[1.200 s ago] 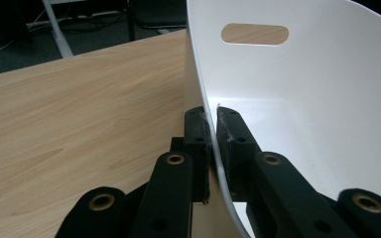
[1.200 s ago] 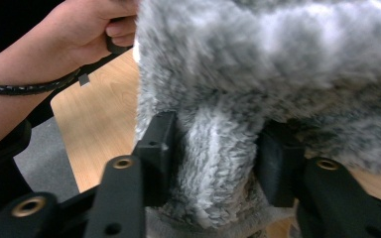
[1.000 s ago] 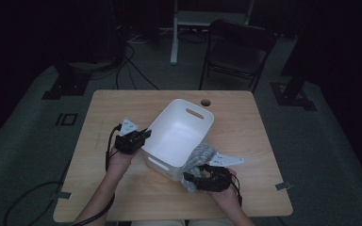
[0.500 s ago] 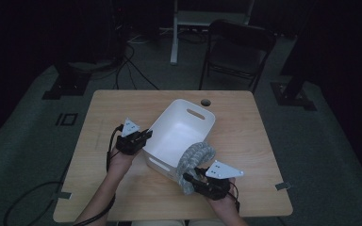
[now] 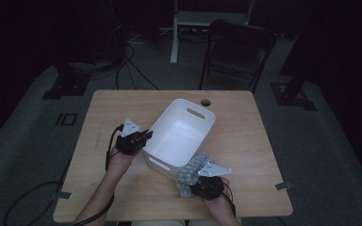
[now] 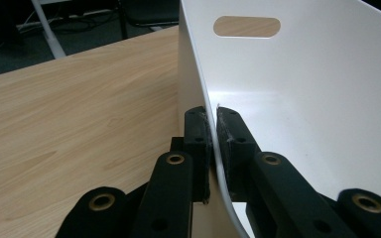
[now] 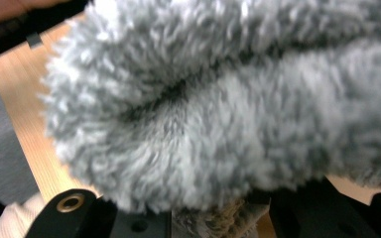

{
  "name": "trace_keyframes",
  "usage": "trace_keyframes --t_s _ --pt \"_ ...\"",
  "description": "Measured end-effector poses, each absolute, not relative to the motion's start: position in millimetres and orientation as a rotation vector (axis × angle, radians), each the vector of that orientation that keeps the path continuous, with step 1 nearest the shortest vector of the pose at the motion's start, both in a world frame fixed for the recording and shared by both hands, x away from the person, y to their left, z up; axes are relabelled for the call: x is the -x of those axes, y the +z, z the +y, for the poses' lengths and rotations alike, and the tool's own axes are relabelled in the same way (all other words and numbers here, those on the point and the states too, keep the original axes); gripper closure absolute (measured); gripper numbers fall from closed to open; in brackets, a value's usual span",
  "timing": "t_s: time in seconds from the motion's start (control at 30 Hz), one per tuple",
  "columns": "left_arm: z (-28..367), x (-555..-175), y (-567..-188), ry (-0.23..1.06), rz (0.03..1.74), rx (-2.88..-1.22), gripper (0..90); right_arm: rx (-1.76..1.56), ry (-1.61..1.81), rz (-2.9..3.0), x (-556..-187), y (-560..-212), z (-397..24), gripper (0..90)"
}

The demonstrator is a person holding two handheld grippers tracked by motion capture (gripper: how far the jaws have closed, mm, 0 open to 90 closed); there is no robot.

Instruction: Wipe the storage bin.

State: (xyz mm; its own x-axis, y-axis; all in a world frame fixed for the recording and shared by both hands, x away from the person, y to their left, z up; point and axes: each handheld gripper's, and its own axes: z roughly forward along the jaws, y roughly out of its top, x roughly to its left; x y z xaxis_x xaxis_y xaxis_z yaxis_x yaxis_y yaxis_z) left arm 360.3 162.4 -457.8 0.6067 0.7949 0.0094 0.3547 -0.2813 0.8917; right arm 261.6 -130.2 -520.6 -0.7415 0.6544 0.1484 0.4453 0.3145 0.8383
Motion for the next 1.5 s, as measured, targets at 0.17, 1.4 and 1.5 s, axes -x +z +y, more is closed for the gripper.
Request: trace_keyframes --t_s 0.17,1.4,1.5 --pt "161.5 -360.5 -457.7 0.588 0.937 -1.874 84.0 -1.066 1.301 2.450 -272.2 -544.0 -127.5 70.1" --pt "170.8 -341.8 -453.9 0.372 0.929 -1.876 58.0 -1.403 1.355 2.100 -319.4 -504.4 -237.3 73.9" --pt "169.8 -335.6 -452.5 0.343 0.915 -1.864 56.1 -1.406 1.348 2.094 -319.9 -504.3 -238.9 73.9"
